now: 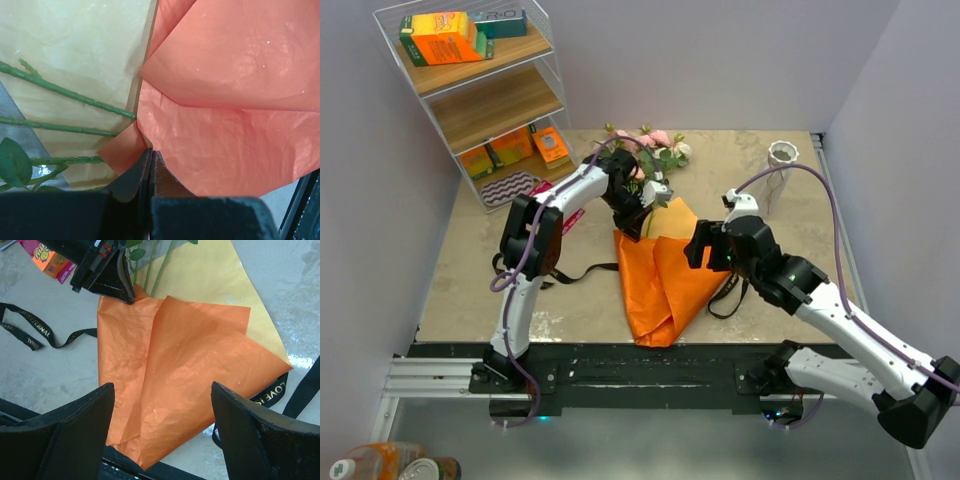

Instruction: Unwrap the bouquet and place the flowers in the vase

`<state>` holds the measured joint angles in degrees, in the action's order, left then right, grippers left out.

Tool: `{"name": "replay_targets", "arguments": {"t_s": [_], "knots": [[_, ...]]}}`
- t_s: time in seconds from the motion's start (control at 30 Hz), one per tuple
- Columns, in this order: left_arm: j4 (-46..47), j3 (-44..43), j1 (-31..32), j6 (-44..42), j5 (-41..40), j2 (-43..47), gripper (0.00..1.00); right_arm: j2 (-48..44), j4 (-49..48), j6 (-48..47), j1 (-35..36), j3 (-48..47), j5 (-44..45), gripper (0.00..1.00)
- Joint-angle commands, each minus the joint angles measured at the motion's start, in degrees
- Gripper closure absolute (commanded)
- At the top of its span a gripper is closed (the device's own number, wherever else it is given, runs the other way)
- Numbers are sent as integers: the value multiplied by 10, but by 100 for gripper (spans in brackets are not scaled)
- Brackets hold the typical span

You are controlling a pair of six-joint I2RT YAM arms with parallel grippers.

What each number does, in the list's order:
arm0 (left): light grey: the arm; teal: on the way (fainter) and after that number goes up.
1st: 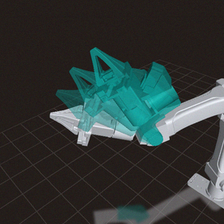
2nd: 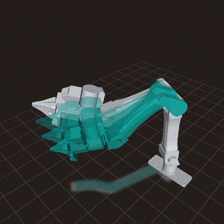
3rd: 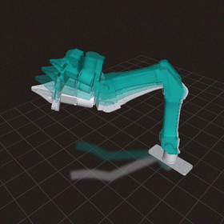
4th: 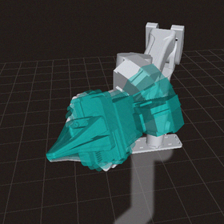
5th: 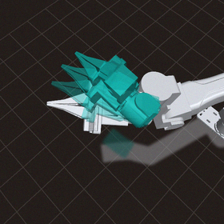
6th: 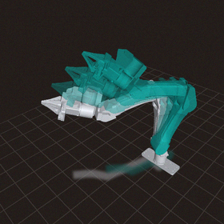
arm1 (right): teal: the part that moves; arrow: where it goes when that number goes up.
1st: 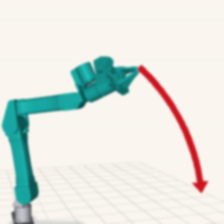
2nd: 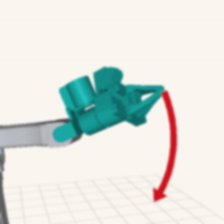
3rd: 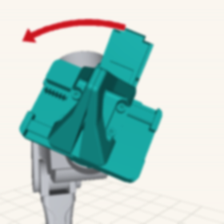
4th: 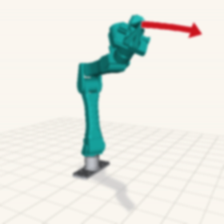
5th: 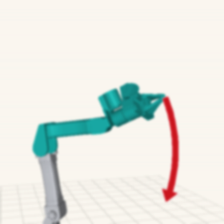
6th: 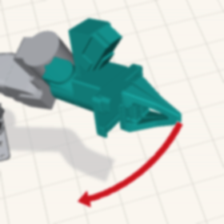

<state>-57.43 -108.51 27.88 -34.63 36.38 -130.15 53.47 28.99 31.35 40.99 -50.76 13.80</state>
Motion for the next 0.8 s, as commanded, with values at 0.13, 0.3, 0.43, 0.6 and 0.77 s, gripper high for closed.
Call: {"name": "replay_targets", "arguments": {"t_s": [0.13,0.3,0.43,0.6,0.77], "knots": [[-21,-1,-14,-20,18,74,100,115,79,1,110,-63,187,15],[-24,4,-17,-23,16,78,100,247,136,43,232,-106,312,9],[-22,8,-18,-24,18,77,100,335,159,48,269,-145,372,7],[-22,15,-20,-28,19,82,100,400,193,77,278,-174,418,7],[-25,18,-22,-32,22,89,100,449,184,80,280,-185,429,9]]}}
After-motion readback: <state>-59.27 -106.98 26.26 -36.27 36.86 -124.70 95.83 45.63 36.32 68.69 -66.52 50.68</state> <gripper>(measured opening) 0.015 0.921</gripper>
